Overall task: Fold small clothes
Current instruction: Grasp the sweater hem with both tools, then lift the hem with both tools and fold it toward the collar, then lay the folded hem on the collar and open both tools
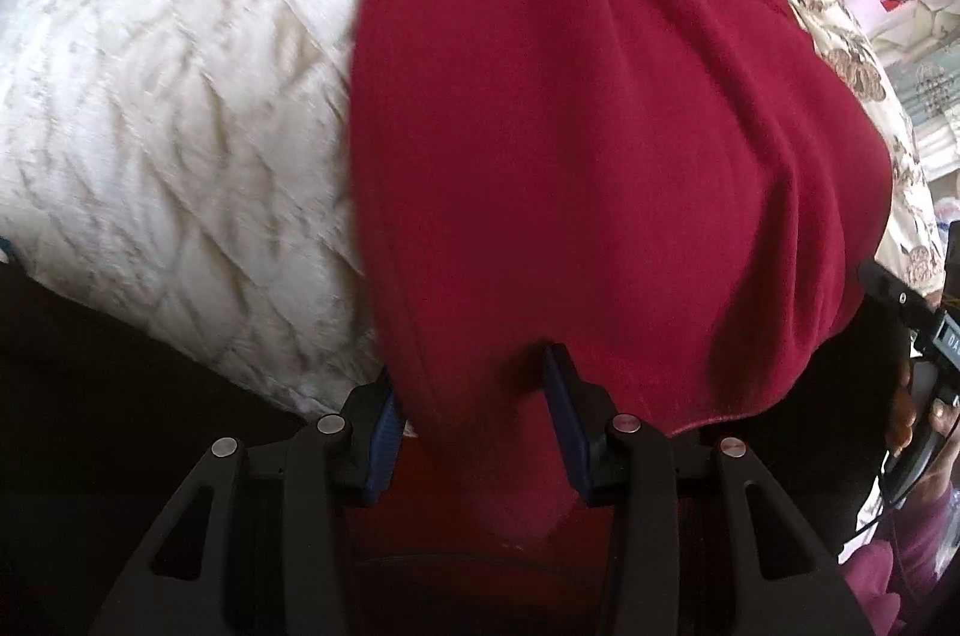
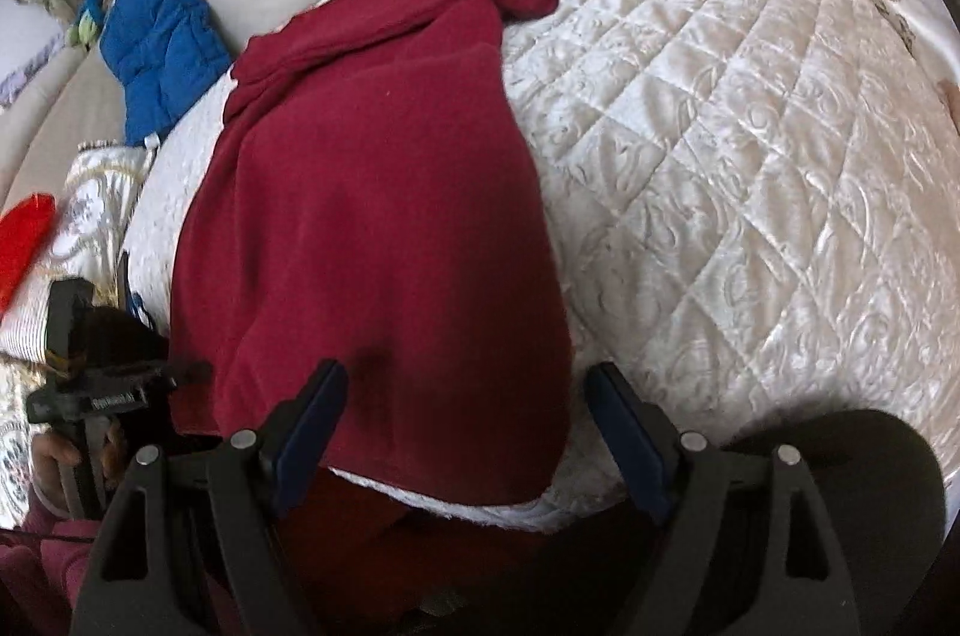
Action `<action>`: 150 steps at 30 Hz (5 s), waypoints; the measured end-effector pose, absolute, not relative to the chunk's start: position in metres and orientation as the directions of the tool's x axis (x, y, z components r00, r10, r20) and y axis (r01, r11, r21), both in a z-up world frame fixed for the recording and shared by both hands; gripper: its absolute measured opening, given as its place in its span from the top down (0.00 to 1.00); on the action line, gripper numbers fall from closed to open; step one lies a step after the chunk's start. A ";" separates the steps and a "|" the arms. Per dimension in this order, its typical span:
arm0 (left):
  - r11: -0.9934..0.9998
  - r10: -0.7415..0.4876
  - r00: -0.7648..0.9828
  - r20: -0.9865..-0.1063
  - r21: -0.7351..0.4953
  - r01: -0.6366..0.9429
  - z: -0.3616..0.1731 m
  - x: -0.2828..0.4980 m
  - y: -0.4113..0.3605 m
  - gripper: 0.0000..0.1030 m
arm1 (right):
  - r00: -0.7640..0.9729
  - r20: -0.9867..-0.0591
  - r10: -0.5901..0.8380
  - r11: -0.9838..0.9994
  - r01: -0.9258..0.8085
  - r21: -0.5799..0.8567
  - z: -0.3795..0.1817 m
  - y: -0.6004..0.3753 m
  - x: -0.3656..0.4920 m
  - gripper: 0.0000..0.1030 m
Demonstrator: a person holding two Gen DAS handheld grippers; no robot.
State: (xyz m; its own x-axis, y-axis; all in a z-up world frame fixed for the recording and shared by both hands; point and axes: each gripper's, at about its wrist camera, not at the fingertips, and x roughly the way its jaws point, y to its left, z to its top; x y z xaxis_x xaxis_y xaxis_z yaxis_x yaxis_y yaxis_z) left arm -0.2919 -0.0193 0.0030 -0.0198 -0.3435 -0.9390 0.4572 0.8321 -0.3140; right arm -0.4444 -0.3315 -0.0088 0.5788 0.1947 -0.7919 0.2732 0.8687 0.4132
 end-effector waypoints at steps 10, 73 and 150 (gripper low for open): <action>0.766 -0.457 0.007 -0.889 -0.390 0.511 0.047 -0.299 -0.016 1.00 | 0.614 -0.768 0.184 0.904 0.200 0.377 0.013 -0.324 -0.459 0.89; 0.875 -0.448 0.467 -0.762 -0.267 0.404 0.134 -0.116 -0.064 1.00 | 0.827 -0.558 0.072 0.837 0.255 0.484 0.100 -0.410 -0.314 0.92; 0.891 -0.448 0.472 -0.759 -0.333 0.310 0.075 -0.007 -0.109 1.00 | 0.733 -0.680 -0.011 0.832 0.383 0.400 0.046 -0.465 -0.173 0.92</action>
